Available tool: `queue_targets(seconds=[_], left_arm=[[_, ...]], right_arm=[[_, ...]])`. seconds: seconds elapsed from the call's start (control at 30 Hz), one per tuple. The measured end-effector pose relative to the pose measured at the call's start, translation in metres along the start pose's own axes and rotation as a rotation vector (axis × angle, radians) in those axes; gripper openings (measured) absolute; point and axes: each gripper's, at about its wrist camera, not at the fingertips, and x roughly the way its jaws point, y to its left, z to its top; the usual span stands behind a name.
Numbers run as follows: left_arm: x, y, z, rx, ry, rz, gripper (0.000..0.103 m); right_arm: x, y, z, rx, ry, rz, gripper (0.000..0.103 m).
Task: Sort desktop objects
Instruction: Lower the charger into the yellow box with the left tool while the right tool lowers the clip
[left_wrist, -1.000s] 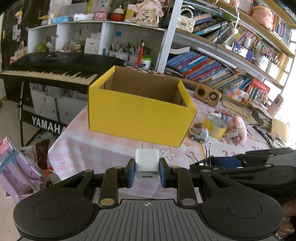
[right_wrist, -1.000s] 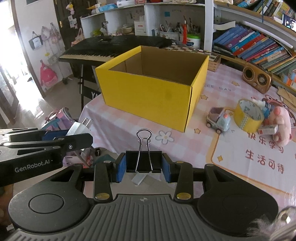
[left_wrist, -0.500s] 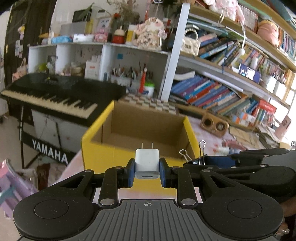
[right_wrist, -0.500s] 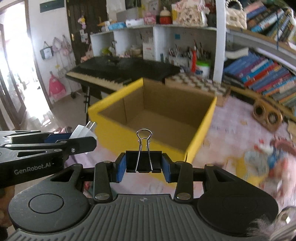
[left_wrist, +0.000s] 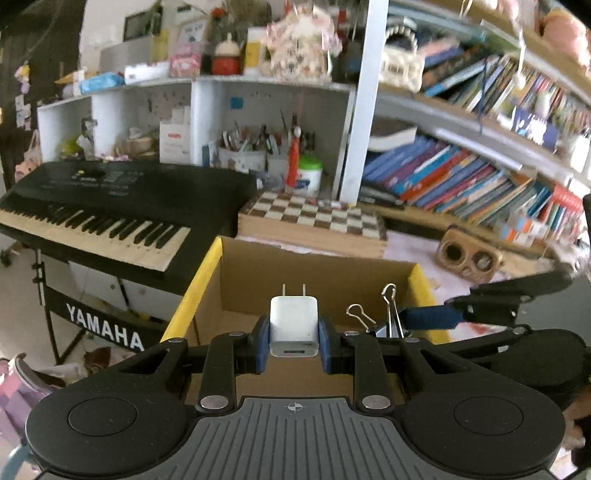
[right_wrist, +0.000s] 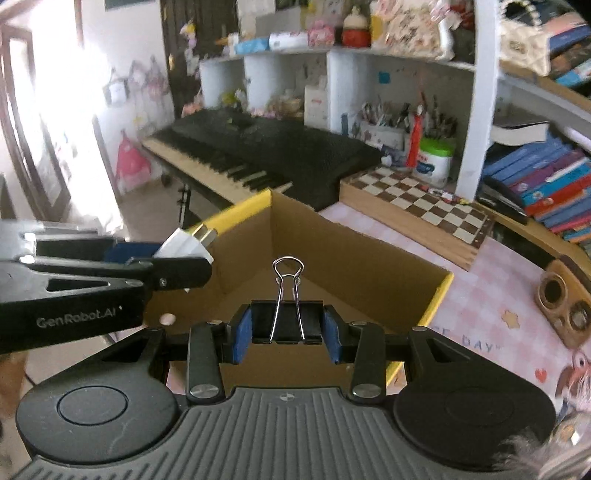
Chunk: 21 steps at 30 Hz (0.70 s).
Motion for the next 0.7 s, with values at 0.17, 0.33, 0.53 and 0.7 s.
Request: queue_targets(seconds=[0.17,0.33,0.53,0.7], left_arm=[[0.051,0.006,0.009,0.005,0.108,0.001,0.025],[0.088,0.008,0.013,0.023,0.196,-0.001,0.025],[0.115,0.009,0.015,0.031,0.313,0.033,0.025],[0.124,0.008,0.012,0.033,0.380,0.045,0.025]], right_arm=[[0.052,-0.018,0.011,-0.126,0.116,-0.004,0.037],[0.095,-0.022,0.017,-0.285,0.233,0.021,0.037],[0.126,-0.030,0.016,-0.367,0.331,0.043,0.038],[0.137,-0.032,0.018,-0.399,0.398,0.070,0.038]])
